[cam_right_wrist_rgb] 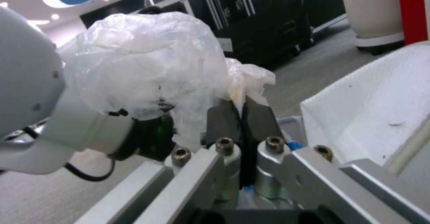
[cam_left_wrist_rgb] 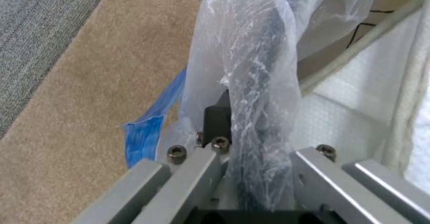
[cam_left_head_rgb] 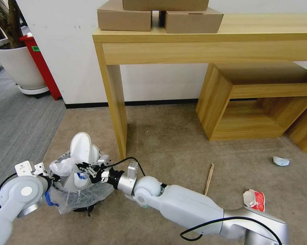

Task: Pick up the trash bin and place the garbage on the floor into it.

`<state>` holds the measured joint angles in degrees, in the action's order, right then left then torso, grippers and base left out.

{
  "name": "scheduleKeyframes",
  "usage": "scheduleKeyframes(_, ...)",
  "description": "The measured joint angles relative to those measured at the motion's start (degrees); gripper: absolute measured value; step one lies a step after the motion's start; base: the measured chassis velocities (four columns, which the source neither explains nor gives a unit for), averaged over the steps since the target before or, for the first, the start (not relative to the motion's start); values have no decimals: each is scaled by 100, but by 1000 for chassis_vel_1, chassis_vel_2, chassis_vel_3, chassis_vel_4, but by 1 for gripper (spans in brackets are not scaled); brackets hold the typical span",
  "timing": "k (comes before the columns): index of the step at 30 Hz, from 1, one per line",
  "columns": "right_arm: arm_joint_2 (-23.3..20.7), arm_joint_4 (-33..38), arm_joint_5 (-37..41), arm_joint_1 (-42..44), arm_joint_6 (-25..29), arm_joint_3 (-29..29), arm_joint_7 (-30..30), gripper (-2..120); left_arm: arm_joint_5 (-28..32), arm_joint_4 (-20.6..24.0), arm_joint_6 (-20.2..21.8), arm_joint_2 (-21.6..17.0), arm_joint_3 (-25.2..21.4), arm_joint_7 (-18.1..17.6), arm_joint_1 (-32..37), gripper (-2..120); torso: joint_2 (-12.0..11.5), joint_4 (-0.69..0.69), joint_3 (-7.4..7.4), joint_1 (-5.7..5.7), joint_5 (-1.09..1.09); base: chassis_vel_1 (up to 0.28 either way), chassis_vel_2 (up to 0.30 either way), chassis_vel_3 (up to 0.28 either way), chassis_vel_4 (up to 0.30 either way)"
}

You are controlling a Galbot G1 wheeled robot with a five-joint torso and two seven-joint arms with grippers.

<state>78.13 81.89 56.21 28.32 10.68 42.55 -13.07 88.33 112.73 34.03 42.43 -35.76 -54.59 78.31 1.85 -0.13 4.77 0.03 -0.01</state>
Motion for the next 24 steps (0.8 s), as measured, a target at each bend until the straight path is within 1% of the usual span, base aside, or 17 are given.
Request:
scheduleKeyframes(8,249,-331,-37,-65,131,49,24,0,-10,62,0,0,-31,1,69,0,0,0,0,0,1,0,0,0,0)
scheduleKeyframes(17,391,-406,-3,-92,233,119,105,0,-12,110,1,-16,-69,5,114,0,0,0,0,0,1,0,0,0,0)
scheduleKeyframes(19,401,-407,-1,-93,228,109,106,2,-11,110,8,-24,-71,4,115,0,0,0,0,0,1,0,0,0,0)
scheduleKeyframes(22,404,-387,27,-103,211,82,111,16,-11,126,26,-38,-75,5,136,0,0,0,0,0,1,0,0,0,0)
scheduleKeyframes(23,404,-387,27,-103,211,82,111,16,-11,126,26,-38,-75,5,136,0,0,0,0,0,1,0,0,0,0)
scheduleKeyframes(24,405,-380,34,-103,206,78,113,19,-11,130,28,-37,-73,6,137,0,0,0,0,0,1,0,0,0,0)
